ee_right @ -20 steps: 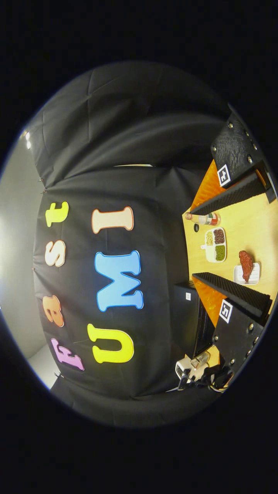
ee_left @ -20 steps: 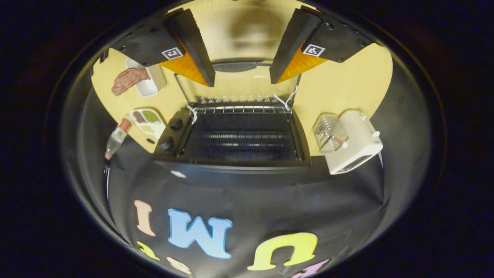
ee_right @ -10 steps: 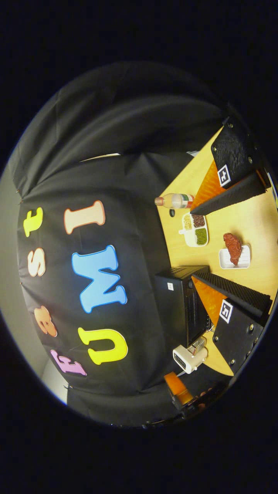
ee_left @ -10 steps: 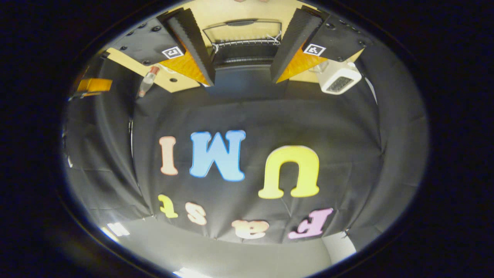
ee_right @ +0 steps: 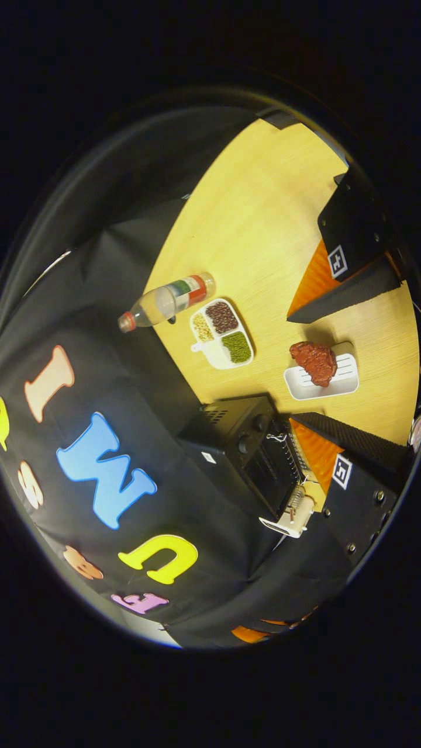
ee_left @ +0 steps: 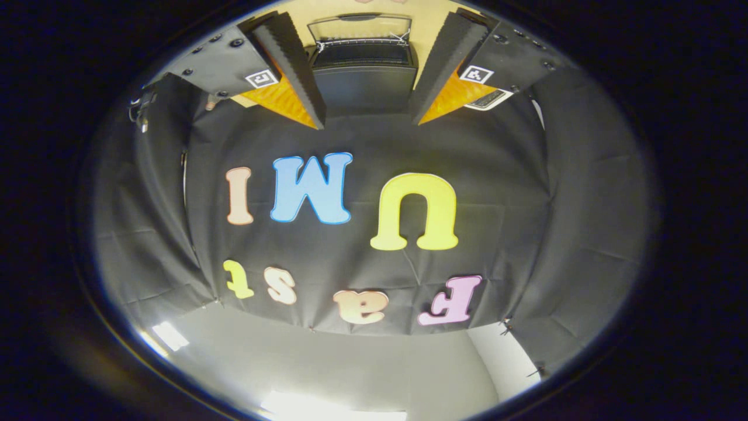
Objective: Open the electric oven with the left hand, put the food in, and close the electric oven.
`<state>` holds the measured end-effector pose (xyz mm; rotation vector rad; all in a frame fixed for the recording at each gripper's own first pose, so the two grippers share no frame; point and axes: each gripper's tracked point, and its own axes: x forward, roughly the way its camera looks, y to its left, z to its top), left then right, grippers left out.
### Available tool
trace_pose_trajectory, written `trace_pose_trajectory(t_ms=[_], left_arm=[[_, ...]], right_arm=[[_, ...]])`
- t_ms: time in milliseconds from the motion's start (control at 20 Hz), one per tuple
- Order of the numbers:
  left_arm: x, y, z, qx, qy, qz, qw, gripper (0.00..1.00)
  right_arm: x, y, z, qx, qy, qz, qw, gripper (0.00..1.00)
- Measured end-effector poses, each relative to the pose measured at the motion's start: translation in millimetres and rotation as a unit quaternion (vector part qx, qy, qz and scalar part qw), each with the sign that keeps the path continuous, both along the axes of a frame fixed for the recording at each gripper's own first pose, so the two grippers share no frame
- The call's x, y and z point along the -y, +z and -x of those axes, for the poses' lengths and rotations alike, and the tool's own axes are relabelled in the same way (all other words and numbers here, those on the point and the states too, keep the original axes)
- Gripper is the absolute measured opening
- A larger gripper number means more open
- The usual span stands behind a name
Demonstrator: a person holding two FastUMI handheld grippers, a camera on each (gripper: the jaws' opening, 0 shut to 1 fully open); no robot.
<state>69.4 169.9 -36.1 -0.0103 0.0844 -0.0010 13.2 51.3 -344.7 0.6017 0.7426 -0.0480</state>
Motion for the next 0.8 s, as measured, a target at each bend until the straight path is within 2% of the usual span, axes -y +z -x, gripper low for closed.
trace_pose_trajectory(t_ms=[100, 150, 200, 500, 600, 650, 750, 800], left_arm=[[-3, 5, -2, -0.001, 0.017, 0.003, 1.0, 1.0], [-1, 6, -2, -0.004, 0.022, 0.007, 1.0, 0.92], [2, 11, -3, -0.005, 0.025, 0.013, 1.0, 1.0], [6, 24, 4, -0.003, 0.049, -0.013, 0.999, 1.0], [6, 20, 7, -0.011, 0.057, -0.019, 0.998, 1.0], [4, 18, 8, -0.013, 0.063, -0.023, 0.998, 1.0], [0, 14, 10, -0.021, 0.076, -0.026, 0.997, 1.0], [1, 11, 11, -0.025, 0.079, -0.022, 0.996, 1.0]], right_arm=[[-3, -20, -5, -0.013, 0.01, -0.024, 1.0, 0.93], [-4, -30, -7, -0.022, 0.015, -0.034, 0.999, 0.93], [-6, -40, -7, -0.028, 0.021, -0.044, 0.998, 0.93], [-20, -87, -18, -0.066, 0.041, -0.089, 0.993, 0.93], [-27, -99, -20, -0.087, 0.043, -0.106, 0.99, 0.74], [-30, -94, -18, -0.09, 0.047, -0.127, 0.987, 0.7], [-39, -92, -26, -0.096, 0.04, -0.165, 0.981, 0.27], [-42, -91, -23, -0.09, 0.05, -0.181, 0.978, 0.27]])
